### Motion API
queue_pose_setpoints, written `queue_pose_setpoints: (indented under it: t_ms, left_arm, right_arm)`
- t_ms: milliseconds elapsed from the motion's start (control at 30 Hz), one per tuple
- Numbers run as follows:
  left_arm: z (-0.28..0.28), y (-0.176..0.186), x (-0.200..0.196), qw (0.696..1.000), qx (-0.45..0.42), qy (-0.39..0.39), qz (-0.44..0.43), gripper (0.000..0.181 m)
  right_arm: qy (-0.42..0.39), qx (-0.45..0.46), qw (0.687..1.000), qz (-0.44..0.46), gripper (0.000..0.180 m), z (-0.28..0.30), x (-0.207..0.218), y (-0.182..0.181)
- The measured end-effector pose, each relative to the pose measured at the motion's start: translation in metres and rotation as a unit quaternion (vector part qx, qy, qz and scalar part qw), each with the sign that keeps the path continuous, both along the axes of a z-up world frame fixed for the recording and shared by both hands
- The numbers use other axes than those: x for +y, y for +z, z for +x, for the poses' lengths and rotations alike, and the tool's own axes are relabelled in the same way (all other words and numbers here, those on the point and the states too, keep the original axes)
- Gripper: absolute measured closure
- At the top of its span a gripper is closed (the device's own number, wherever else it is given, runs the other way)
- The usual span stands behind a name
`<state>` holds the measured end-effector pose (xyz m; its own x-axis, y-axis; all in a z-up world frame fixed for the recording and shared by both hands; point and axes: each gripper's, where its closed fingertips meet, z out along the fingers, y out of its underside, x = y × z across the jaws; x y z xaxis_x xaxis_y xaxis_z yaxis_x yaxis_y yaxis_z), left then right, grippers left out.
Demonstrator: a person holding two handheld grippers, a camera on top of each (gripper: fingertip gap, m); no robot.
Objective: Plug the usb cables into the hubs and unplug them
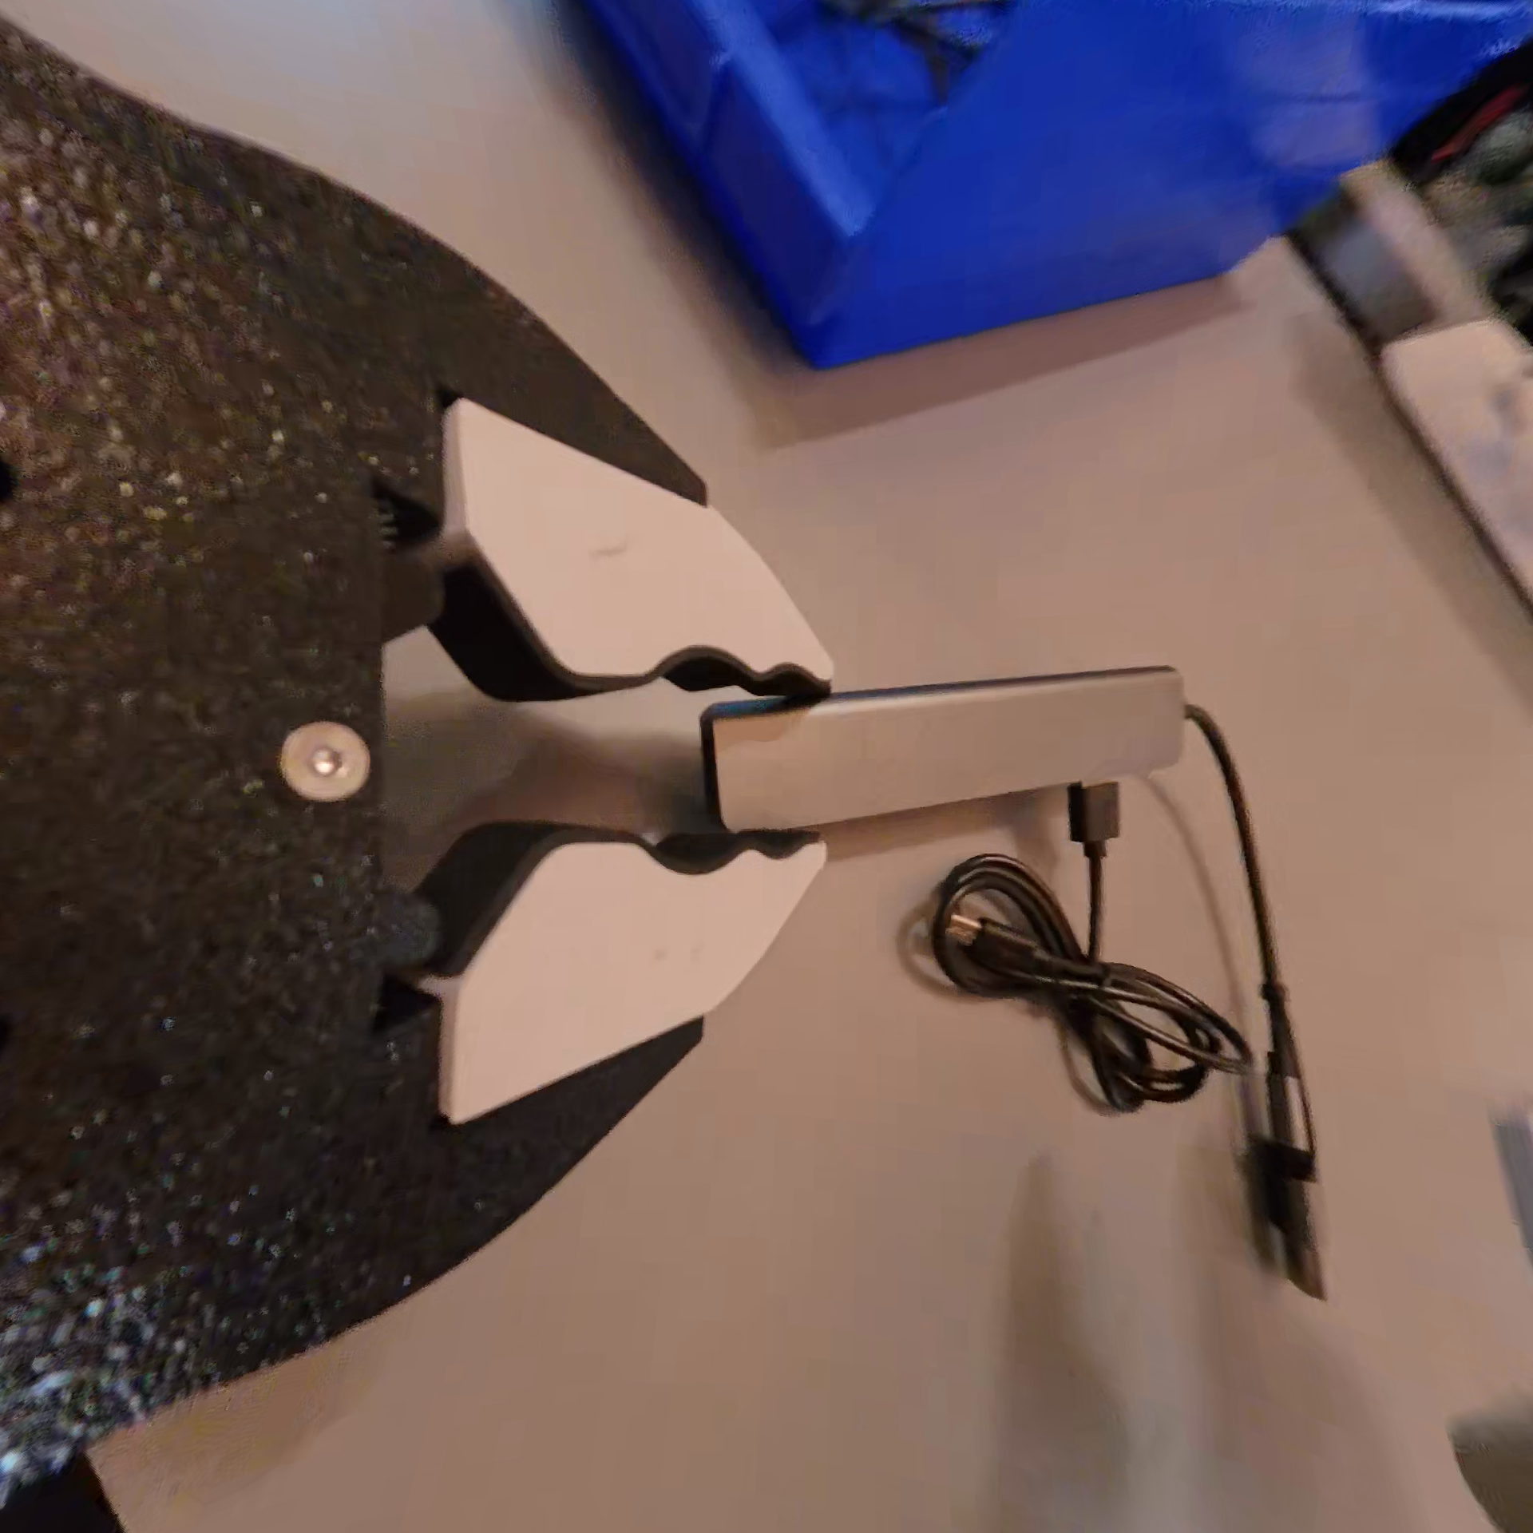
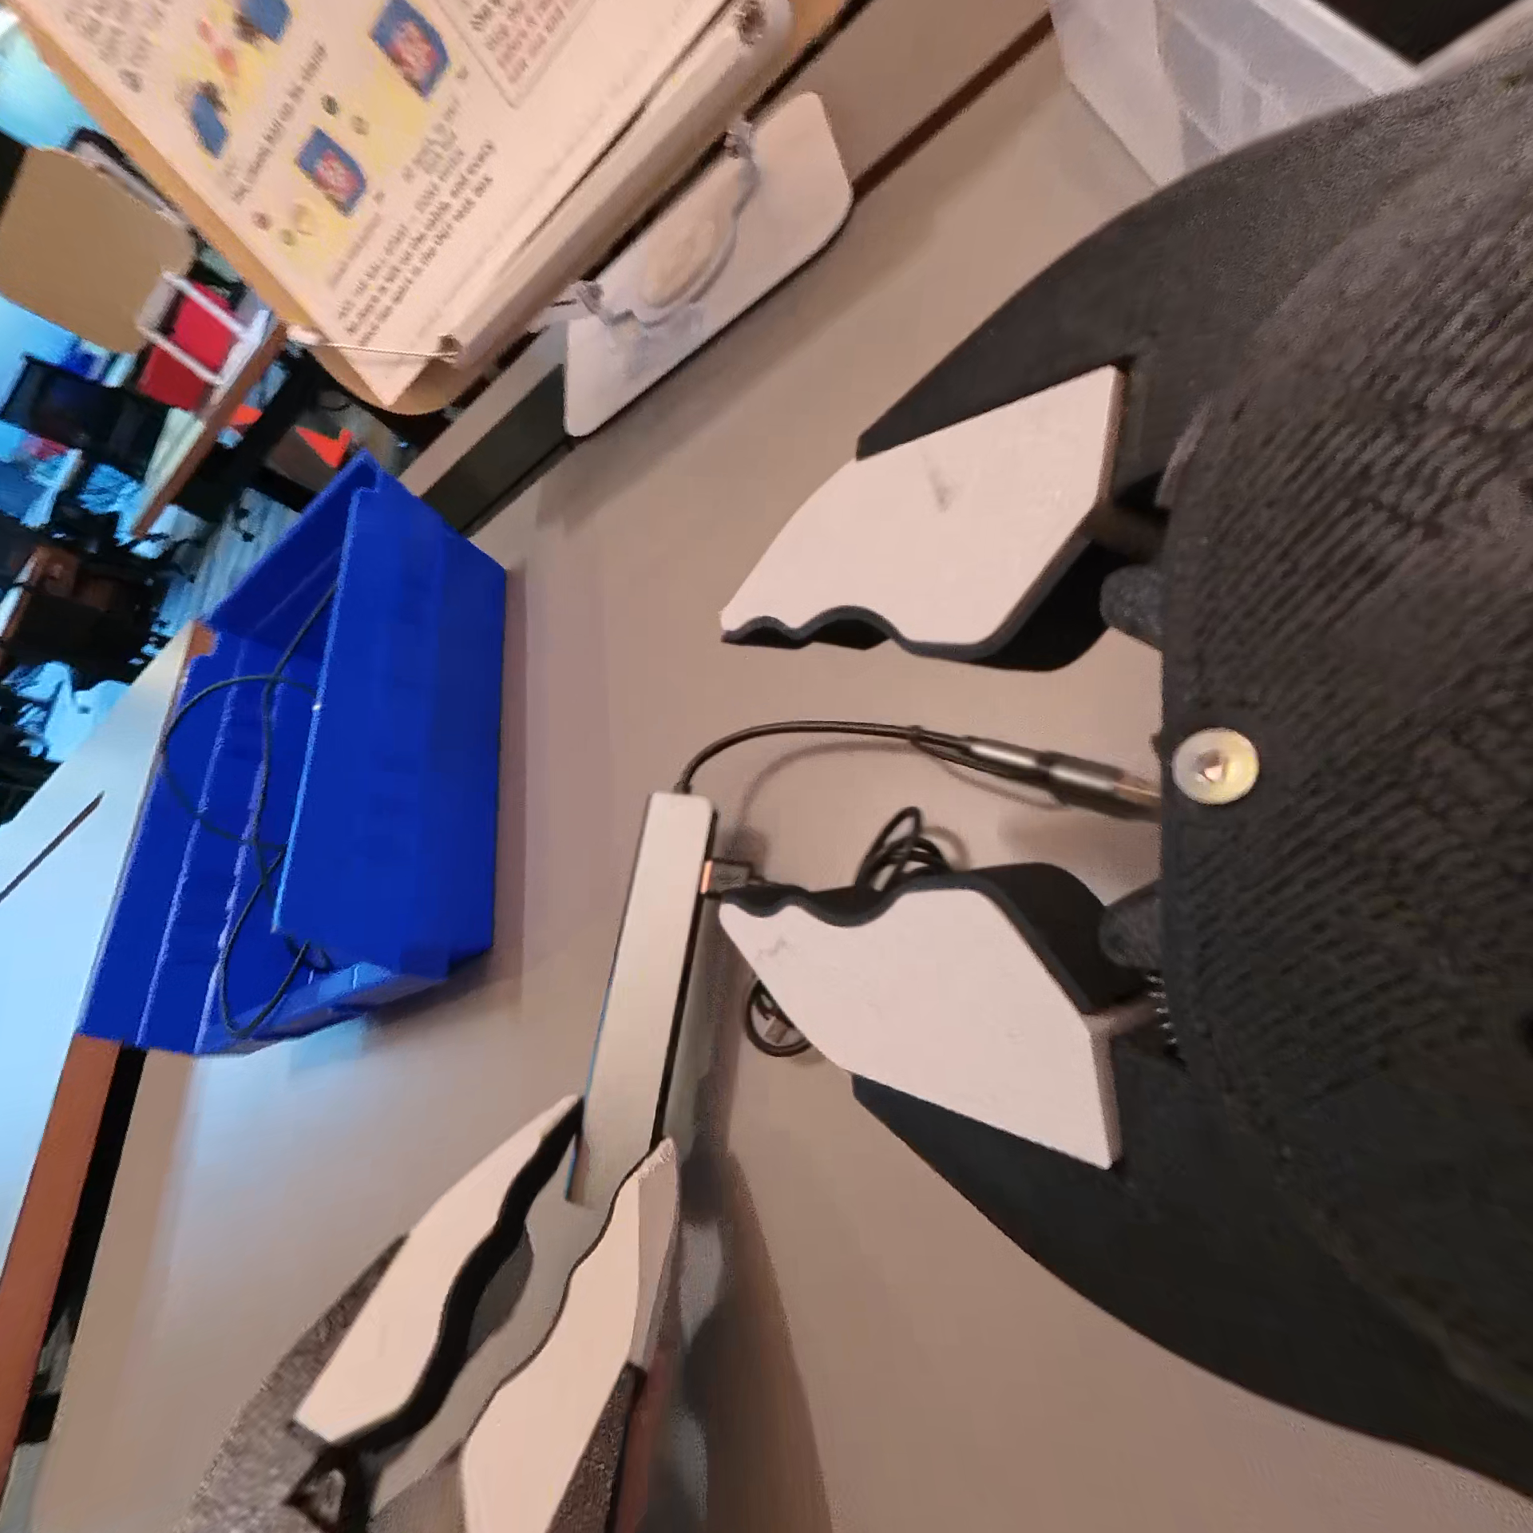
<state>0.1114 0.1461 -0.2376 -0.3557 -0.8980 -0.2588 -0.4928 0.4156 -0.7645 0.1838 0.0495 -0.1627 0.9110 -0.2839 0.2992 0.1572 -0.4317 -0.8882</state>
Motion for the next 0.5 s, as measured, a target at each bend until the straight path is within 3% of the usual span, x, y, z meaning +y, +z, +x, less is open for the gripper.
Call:
queue_pose_setpoints:
  t_ms: [133,300,500]
  left_arm:
    - [-0.002,0.024,-0.019,0.995,-0.051,-0.076,0.048,0.151]
    - [-0.007,0.041,-0.038,0.980,-0.094,-0.145,0.100,0.151]
    - [-0.013,0.064,-0.061,0.961,-0.129,-0.189,0.158,0.151]
  right_arm:
    - [0.083,-0.065,0.994,0.004,0.109,-0.021,0.005,0.007]
    - [0.159,-0.115,0.980,-0.040,0.099,-0.049,0.016,-0.010]
    - [0.124,-0.253,0.954,-0.098,0.110,-0.039,0.029,-0.025]
